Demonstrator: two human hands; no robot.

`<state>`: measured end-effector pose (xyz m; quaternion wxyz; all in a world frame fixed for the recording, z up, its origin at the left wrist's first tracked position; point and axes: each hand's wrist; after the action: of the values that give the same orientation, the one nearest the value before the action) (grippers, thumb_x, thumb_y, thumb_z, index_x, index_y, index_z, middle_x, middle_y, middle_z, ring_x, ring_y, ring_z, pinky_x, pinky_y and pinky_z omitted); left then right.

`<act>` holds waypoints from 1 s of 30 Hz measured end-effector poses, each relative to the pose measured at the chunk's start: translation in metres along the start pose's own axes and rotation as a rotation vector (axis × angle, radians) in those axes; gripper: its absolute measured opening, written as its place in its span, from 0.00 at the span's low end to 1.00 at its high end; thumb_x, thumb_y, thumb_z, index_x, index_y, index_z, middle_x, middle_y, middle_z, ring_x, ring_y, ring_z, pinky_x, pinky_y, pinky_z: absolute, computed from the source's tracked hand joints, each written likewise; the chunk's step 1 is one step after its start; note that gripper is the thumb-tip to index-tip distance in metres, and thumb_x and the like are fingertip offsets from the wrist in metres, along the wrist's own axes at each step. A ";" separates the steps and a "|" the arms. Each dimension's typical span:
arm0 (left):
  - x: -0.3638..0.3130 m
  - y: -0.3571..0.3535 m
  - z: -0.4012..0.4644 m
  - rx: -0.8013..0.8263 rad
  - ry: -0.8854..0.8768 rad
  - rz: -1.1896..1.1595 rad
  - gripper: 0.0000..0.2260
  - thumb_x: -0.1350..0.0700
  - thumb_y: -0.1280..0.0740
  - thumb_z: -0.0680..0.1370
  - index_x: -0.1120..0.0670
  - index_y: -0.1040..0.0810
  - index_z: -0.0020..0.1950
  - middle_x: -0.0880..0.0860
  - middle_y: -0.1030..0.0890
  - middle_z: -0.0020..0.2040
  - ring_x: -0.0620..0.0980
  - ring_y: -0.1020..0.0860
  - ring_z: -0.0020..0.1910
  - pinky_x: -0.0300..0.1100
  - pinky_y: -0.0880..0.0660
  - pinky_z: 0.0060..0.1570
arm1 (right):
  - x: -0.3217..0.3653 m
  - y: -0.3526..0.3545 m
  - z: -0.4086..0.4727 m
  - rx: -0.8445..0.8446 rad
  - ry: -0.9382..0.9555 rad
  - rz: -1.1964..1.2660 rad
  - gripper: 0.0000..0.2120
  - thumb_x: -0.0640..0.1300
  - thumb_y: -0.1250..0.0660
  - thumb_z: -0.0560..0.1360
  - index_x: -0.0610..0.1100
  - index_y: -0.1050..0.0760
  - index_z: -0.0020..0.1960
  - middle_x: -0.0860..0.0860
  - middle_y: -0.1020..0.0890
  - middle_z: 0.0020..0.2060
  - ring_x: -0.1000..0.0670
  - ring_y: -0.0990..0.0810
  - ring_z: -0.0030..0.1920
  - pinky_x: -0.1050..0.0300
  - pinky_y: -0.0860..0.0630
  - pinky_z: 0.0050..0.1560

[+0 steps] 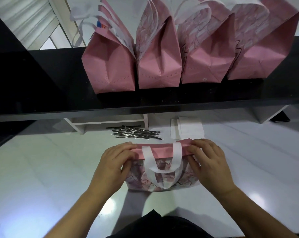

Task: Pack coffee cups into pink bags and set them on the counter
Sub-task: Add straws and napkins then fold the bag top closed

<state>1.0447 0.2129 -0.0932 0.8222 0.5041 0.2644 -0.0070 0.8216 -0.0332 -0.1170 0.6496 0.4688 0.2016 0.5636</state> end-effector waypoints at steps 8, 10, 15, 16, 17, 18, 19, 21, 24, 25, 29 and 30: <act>0.006 0.002 0.003 0.059 -0.052 0.053 0.07 0.49 0.34 0.79 0.45 0.19 0.55 0.43 0.20 0.61 0.48 0.22 0.59 0.43 0.33 0.60 | -0.002 0.003 0.000 0.029 -0.007 0.034 0.09 0.48 0.32 0.80 0.43 0.19 0.55 0.49 0.18 0.56 0.44 0.22 0.58 0.47 0.23 0.58; 0.003 0.002 0.006 0.060 -0.068 0.073 0.09 0.53 0.36 0.80 0.44 0.21 0.58 0.45 0.19 0.58 0.49 0.22 0.57 0.44 0.32 0.58 | -0.001 0.004 0.002 0.021 -0.026 0.045 0.05 0.44 0.31 0.80 0.43 0.21 0.54 0.49 0.18 0.54 0.44 0.23 0.56 0.45 0.23 0.55; -0.009 0.006 0.021 0.142 -0.075 0.201 0.17 0.61 0.32 0.74 0.49 0.17 0.62 0.48 0.20 0.55 0.52 0.23 0.54 0.47 0.32 0.57 | 0.006 0.014 0.019 0.111 -0.006 0.060 0.08 0.46 0.34 0.81 0.49 0.23 0.59 0.52 0.20 0.55 0.47 0.25 0.56 0.50 0.25 0.56; -0.013 0.008 0.026 0.158 -0.085 0.229 0.16 0.58 0.35 0.73 0.50 0.16 0.59 0.47 0.19 0.55 0.51 0.22 0.54 0.47 0.32 0.57 | 0.007 0.016 0.024 0.141 0.009 0.061 0.09 0.47 0.33 0.80 0.50 0.22 0.60 0.53 0.20 0.55 0.48 0.25 0.55 0.51 0.25 0.56; -0.019 0.010 0.032 0.182 -0.095 0.249 0.16 0.54 0.37 0.73 0.50 0.15 0.57 0.46 0.18 0.53 0.51 0.22 0.53 0.47 0.30 0.57 | 0.009 0.018 0.028 0.169 0.032 0.060 0.09 0.47 0.31 0.79 0.50 0.21 0.59 0.54 0.20 0.54 0.49 0.25 0.55 0.52 0.26 0.55; -0.024 0.011 0.038 0.213 -0.108 0.263 0.16 0.51 0.39 0.73 0.49 0.15 0.54 0.45 0.17 0.50 0.51 0.21 0.50 0.47 0.28 0.54 | 0.010 0.020 0.033 0.199 0.063 0.050 0.09 0.46 0.29 0.78 0.50 0.19 0.58 0.54 0.19 0.53 0.49 0.25 0.53 0.52 0.26 0.53; -0.031 0.010 0.044 0.239 -0.120 0.271 0.16 0.49 0.39 0.73 0.49 0.14 0.52 0.45 0.16 0.46 0.51 0.20 0.46 0.47 0.26 0.49 | 0.013 0.021 0.039 0.232 0.094 0.031 0.10 0.46 0.28 0.76 0.49 0.18 0.56 0.54 0.19 0.52 0.49 0.25 0.52 0.53 0.26 0.52; -0.044 0.007 0.054 0.277 -0.131 0.301 0.11 0.48 0.35 0.73 0.49 0.14 0.46 0.45 0.17 0.40 0.52 0.20 0.40 0.45 0.25 0.42 | 0.021 0.023 0.049 0.297 0.129 0.002 0.11 0.45 0.24 0.71 0.47 0.16 0.53 0.54 0.17 0.50 0.48 0.24 0.49 0.54 0.26 0.49; -0.063 0.000 0.070 0.323 -0.129 0.368 0.05 0.54 0.24 0.64 0.50 0.18 0.37 0.46 0.20 0.33 0.52 0.21 0.33 0.41 0.29 0.33 | 0.035 0.022 0.061 0.358 0.168 -0.008 0.08 0.43 0.24 0.68 0.46 0.16 0.47 0.53 0.17 0.45 0.47 0.22 0.44 0.53 0.23 0.44; -0.067 -0.003 0.074 0.333 -0.134 0.382 0.07 0.56 0.23 0.61 0.50 0.19 0.34 0.46 0.21 0.31 0.52 0.22 0.31 0.39 0.32 0.31 | 0.038 0.021 0.064 0.370 0.181 -0.008 0.06 0.41 0.25 0.68 0.46 0.16 0.45 0.52 0.17 0.43 0.46 0.22 0.43 0.52 0.23 0.42; -0.067 -0.008 0.077 0.304 -0.117 0.395 0.09 0.58 0.22 0.59 0.50 0.20 0.30 0.46 0.23 0.28 0.52 0.24 0.28 0.37 0.36 0.30 | 0.035 0.022 0.066 0.372 0.164 0.013 0.04 0.37 0.26 0.68 0.43 0.16 0.41 0.50 0.17 0.37 0.45 0.22 0.37 0.51 0.23 0.36; -0.064 -0.008 0.075 0.297 -0.111 0.394 0.08 0.58 0.22 0.59 0.50 0.19 0.31 0.46 0.22 0.28 0.51 0.23 0.29 0.37 0.35 0.29 | 0.032 0.023 0.064 0.383 0.145 0.009 0.04 0.37 0.27 0.69 0.43 0.16 0.43 0.50 0.17 0.38 0.46 0.22 0.38 0.52 0.22 0.37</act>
<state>1.0195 0.1301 -0.0455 0.7380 0.6598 0.1115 0.0869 0.8689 -0.0301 -0.0584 0.5299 0.5428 0.3490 0.5503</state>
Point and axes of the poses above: each hand's wrist, its own z-axis towards the middle knuckle, its own y-axis out of the back of the hand, x = y × z
